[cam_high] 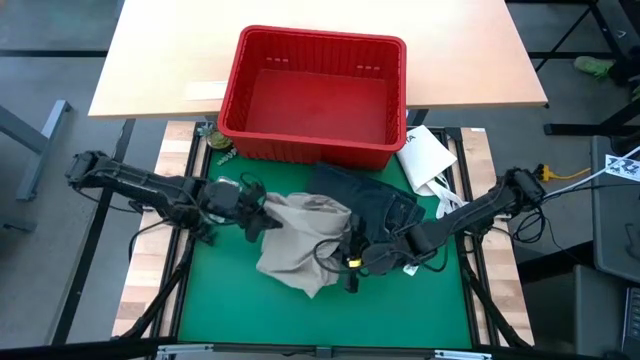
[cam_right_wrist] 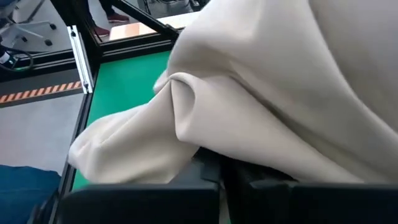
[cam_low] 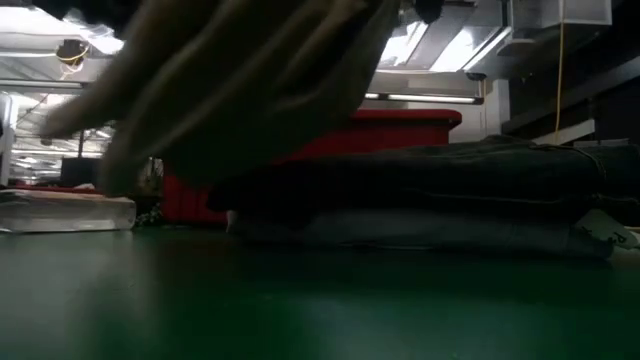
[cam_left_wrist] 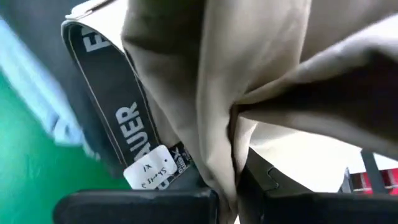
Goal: Fold Laundry from Bin
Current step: Stack the folded gray shorts on top of the folded dark blue pants
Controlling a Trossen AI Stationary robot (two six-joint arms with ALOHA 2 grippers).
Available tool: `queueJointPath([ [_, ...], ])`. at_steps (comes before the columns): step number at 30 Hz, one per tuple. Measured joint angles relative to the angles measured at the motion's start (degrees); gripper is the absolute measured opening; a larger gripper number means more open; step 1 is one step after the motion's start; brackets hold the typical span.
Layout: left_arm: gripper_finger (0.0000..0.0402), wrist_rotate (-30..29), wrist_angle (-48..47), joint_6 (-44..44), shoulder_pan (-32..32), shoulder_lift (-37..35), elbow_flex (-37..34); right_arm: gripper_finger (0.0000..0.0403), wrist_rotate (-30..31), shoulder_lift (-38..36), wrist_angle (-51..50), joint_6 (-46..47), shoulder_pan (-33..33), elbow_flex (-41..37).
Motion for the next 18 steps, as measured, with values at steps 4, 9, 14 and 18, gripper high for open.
queueJointPath([
  [4, 0.0017, 3.89, 8.35, 2.91, 3.95, 3.76, 0.02, 0.0001, 2.03, -2.93, -5.76, 2.46, 0.0, 0.0],
  [9, 0.0018, 7.71, 14.4, 5.66, 8.1, 11.15, 2.15, 0.0001, 2.06, -5.08, -13.28, 6.45, 0.0, 0.0],
  [14, 0.0018, 11.38, 14.63, 10.02, 9.85, 20.28, 10.09, 0.0001, 0.8, -7.38, -20.61, 9.76, 0.07, 0.0],
  [18, 0.0018, 13.55, 12.6, 13.11, 10.73, 27.37, 16.52, 0.0001, 0.64, -9.66, -28.05, 11.82, 0.07, 0.0],
])
